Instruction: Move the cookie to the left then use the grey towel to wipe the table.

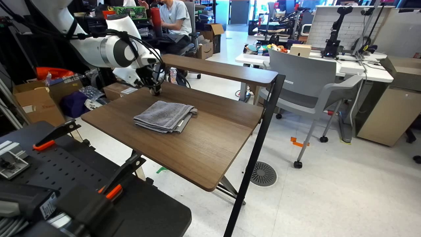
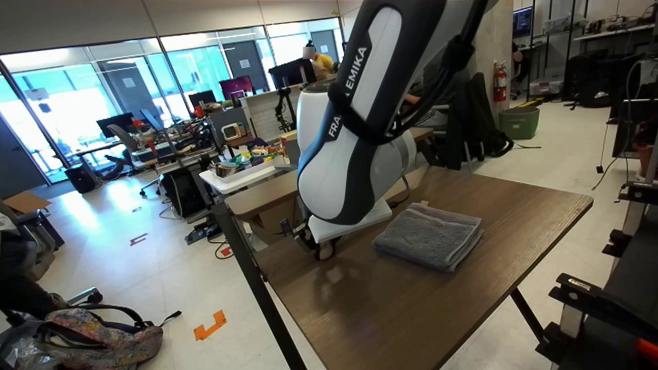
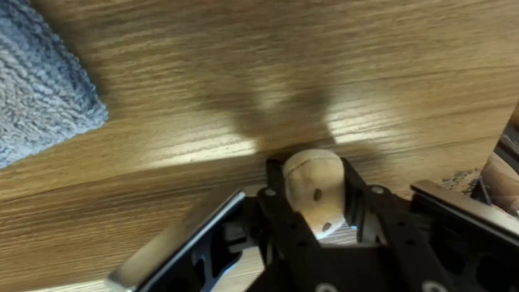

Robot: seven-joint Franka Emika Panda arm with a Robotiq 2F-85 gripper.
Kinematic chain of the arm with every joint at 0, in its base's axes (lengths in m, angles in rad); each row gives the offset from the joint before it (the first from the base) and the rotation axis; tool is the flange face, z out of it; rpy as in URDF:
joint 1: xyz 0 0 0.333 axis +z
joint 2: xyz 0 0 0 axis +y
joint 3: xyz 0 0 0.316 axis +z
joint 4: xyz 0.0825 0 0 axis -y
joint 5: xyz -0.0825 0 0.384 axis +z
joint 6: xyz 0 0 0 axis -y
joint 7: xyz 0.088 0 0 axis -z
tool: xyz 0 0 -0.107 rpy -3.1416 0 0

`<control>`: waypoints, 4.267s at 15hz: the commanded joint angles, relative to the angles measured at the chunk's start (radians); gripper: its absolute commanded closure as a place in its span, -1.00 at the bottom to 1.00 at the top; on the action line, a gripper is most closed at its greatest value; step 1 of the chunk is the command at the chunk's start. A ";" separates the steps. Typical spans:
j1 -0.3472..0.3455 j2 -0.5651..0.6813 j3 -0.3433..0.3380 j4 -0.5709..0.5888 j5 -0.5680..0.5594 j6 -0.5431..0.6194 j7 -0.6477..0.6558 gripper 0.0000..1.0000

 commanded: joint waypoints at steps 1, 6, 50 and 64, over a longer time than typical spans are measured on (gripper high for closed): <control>0.019 -0.051 -0.010 -0.066 0.019 0.033 -0.018 -0.27; 0.051 -0.199 -0.036 -0.254 0.032 0.105 -0.006 -0.96; -0.362 -0.082 -0.075 -0.173 0.344 -0.025 0.709 -1.00; -0.381 -0.079 -0.063 -0.065 0.244 -0.110 0.873 -1.00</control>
